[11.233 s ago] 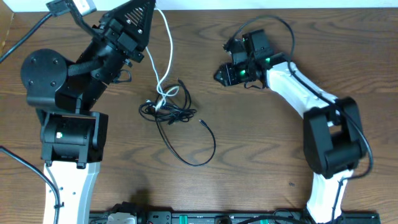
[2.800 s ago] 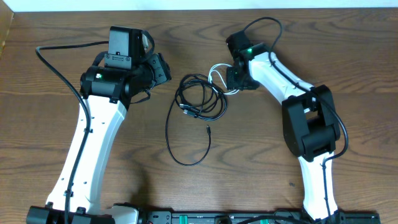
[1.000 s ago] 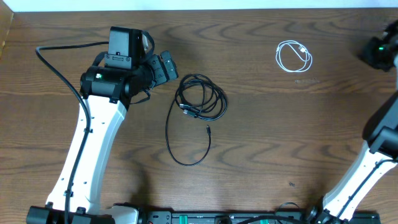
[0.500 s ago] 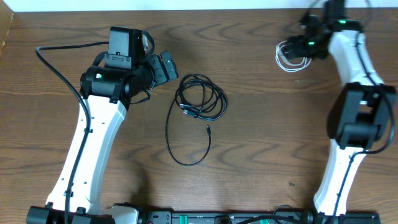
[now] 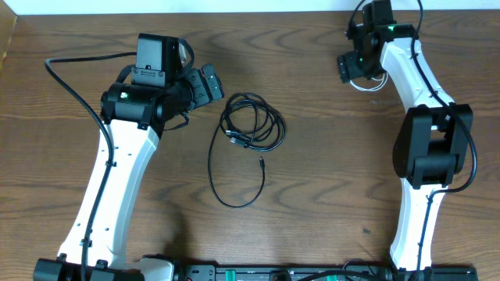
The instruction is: Untangle cables
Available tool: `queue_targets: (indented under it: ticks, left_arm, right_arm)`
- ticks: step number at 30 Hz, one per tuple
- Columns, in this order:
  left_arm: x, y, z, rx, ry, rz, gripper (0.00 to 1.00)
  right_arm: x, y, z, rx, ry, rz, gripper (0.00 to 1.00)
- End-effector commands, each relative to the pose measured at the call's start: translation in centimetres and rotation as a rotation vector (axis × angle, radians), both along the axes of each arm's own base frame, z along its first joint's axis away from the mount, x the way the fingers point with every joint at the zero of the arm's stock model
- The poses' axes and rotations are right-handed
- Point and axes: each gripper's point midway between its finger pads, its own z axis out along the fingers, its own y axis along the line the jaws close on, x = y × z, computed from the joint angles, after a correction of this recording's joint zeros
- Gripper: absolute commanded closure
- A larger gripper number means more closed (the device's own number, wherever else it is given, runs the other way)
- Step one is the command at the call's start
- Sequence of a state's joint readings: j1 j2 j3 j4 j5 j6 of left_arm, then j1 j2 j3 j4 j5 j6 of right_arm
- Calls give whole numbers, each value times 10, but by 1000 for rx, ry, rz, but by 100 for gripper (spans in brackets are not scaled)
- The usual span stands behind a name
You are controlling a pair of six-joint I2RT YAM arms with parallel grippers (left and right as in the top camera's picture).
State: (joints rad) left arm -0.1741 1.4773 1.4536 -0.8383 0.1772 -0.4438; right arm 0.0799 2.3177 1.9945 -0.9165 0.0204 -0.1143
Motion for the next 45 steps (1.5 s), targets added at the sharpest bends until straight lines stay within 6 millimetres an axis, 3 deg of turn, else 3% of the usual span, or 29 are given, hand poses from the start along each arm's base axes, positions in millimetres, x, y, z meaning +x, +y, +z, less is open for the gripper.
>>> queue_targets:
  ticks: [1, 9, 24, 31, 42, 45]
  left_arm:
    - [2, 2, 0, 12, -1, 2, 2]
    - [2, 2, 0, 12, -1, 2, 2]
    - [2, 2, 0, 12, -1, 2, 2]
    - [2, 2, 0, 12, -1, 2, 2]
    - [2, 2, 0, 12, -1, 2, 2]
    - [2, 2, 0, 12, -1, 2, 2]
  right_arm:
    - [-1, -25, -9, -90, 11, -146, 18]
    - [-5, -17, -12, -61, 37, -65, 12]
    - [-29, -17, -60, -52, 192, -33, 17]
    - [-28, -20, -61, -74, 192, -14, 18]
    - [-33, -47, -71, -114, 208, -75, 59]
    - [-35, -57, -79, -112, 207, -109, 66]
